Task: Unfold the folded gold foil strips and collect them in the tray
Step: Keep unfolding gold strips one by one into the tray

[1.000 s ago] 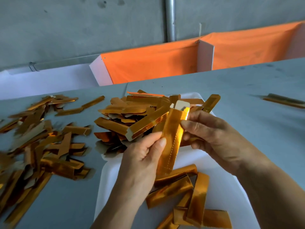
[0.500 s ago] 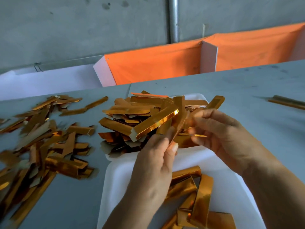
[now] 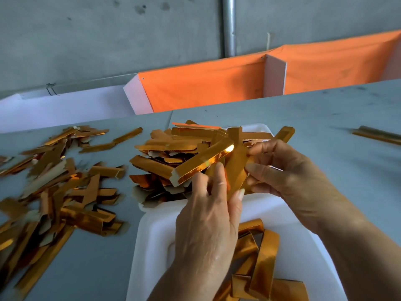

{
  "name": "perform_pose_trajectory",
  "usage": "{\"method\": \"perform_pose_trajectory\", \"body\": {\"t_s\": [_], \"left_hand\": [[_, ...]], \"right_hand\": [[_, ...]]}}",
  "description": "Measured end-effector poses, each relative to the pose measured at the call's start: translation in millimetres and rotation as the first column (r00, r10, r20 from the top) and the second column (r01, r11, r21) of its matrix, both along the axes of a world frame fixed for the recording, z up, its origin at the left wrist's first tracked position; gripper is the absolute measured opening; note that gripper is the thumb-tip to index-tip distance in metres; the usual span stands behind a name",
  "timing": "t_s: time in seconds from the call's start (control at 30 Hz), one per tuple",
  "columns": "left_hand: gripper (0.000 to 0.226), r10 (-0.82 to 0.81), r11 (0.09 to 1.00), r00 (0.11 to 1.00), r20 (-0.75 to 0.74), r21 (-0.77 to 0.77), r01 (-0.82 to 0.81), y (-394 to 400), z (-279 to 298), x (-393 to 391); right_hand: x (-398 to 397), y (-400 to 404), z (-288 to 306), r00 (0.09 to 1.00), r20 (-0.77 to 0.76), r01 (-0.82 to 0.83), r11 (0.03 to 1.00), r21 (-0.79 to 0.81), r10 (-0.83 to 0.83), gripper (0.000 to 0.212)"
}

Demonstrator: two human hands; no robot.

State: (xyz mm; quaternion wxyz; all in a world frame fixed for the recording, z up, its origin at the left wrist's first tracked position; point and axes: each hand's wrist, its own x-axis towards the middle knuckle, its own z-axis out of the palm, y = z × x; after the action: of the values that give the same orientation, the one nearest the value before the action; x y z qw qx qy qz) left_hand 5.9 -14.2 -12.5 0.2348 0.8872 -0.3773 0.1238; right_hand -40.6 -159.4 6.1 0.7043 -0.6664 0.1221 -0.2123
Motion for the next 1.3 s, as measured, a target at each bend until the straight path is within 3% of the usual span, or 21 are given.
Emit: {"method": "perform_pose_trajectory", "body": {"t_s": [0.23, 0.47, 0.67, 0.97, 1.03, 1.2, 1.3], "left_hand": [[0.076, -0.023, 1.000, 0.997, -0.079, 0.017, 0.025, -1.7, -3.7, 3.2], [0.070, -0.058, 0.996, 0.994, -0.095, -0.076, 0.051, 1.1, -3.2, 5.6], [0.066, -0.091, 0.988, 0.989, -0.118, -0.138, 0.074, 4.1, -7.3, 9.0], [0.060, -0.052, 0.996, 0.996, -0.078, -0.072, 0.046, 3.7, -8.0, 9.1], [0.062, -0.074, 0.995, 0.991, -0.108, -0.080, 0.066, 4.5, -7.4, 8.5], [0.067, -0.225, 0.962, 0.944, -0.240, -0.207, 0.176, 7.2, -2.6, 7.1], [0.065, -0.299, 0.937, 0.900, -0.317, -0.276, 0.214, 6.2, 1.2, 5.6]], "right_hand": [[-1.0, -4.6, 2.4, 0.994, -0.105, -0.011, 1.000, -0.008, 0.010, 0.008], [-6.2, -10.2, 4.7, 0.986, -0.099, -0.139, 0.990, -0.012, 0.138, 0.026], [-3.7, -9.4, 2.4, 0.998, -0.051, -0.034, 0.999, 0.022, 0.035, 0.010], [-1.8, -9.1, 0.4, 1.000, -0.006, 0.006, 1.000, 0.005, -0.006, 0.015], [-3.5, -11.9, -0.4, 1.000, 0.014, -0.019, 1.000, 0.016, 0.019, 0.009], [-6.6, -16.2, 0.0, 0.990, 0.072, -0.129, 0.990, 0.057, 0.124, 0.018], [-6.2, -17.7, 1.1, 0.990, 0.118, -0.075, 0.997, -0.003, 0.074, 0.018]]}}
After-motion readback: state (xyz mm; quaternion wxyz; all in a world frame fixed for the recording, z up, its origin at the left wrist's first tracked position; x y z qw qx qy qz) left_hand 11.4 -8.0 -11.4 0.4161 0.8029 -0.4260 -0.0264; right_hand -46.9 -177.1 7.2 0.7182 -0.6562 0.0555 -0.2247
